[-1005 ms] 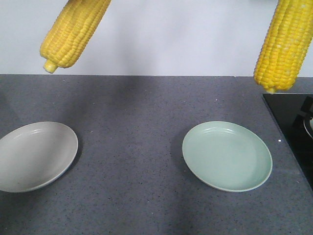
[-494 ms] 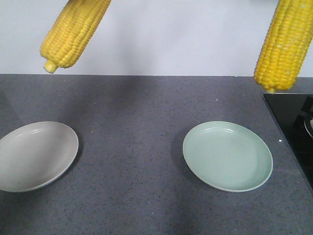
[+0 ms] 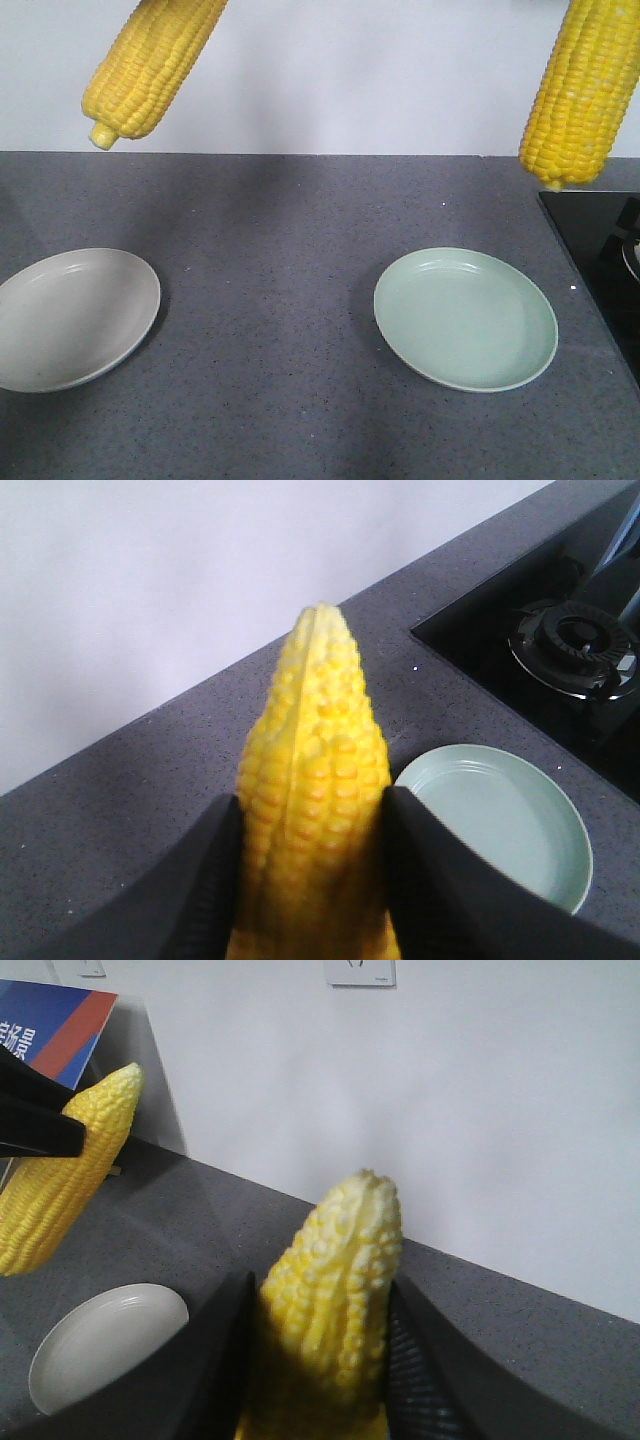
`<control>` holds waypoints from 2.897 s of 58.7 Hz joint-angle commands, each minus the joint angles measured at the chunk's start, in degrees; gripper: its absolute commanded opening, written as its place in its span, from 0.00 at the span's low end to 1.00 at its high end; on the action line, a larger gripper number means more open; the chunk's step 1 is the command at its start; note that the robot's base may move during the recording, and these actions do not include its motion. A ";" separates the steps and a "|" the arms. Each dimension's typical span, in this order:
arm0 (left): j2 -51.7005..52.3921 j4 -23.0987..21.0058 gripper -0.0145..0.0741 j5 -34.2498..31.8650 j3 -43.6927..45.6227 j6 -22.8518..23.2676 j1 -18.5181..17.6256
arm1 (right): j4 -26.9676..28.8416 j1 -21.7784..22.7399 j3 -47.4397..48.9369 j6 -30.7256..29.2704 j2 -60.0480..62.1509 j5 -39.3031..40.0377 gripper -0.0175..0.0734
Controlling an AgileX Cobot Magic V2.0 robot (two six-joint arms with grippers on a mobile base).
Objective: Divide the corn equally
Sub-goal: 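Approach and align the base in front of the cream and green plates, then lower the left cob onto the cream plate and the right cob onto the green plate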
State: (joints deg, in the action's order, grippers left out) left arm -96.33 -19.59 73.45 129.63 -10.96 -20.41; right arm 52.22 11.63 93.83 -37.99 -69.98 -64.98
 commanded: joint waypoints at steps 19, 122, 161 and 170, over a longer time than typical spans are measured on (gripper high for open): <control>2.36 -1.33 0.16 -2.25 1.46 0.45 -0.15 | 3.00 0.44 1.41 -0.28 0.98 3.51 0.19; 2.36 27.73 0.16 -10.92 -42.56 12.49 7.14 | -31.67 -19.12 1.41 8.57 -36.91 -2.89 0.31; 1.35 32.06 0.16 -10.81 -42.56 12.36 7.20 | -32.38 -19.06 1.56 13.32 -36.98 -1.17 0.81; -0.64 32.06 0.16 -10.54 -42.56 12.36 7.20 | -32.38 -19.06 1.56 13.61 -36.98 -1.12 0.81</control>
State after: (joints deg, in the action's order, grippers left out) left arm -98.31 11.65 63.98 85.87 1.08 -13.32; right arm 18.89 -7.51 93.83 -24.37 -109.92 -67.18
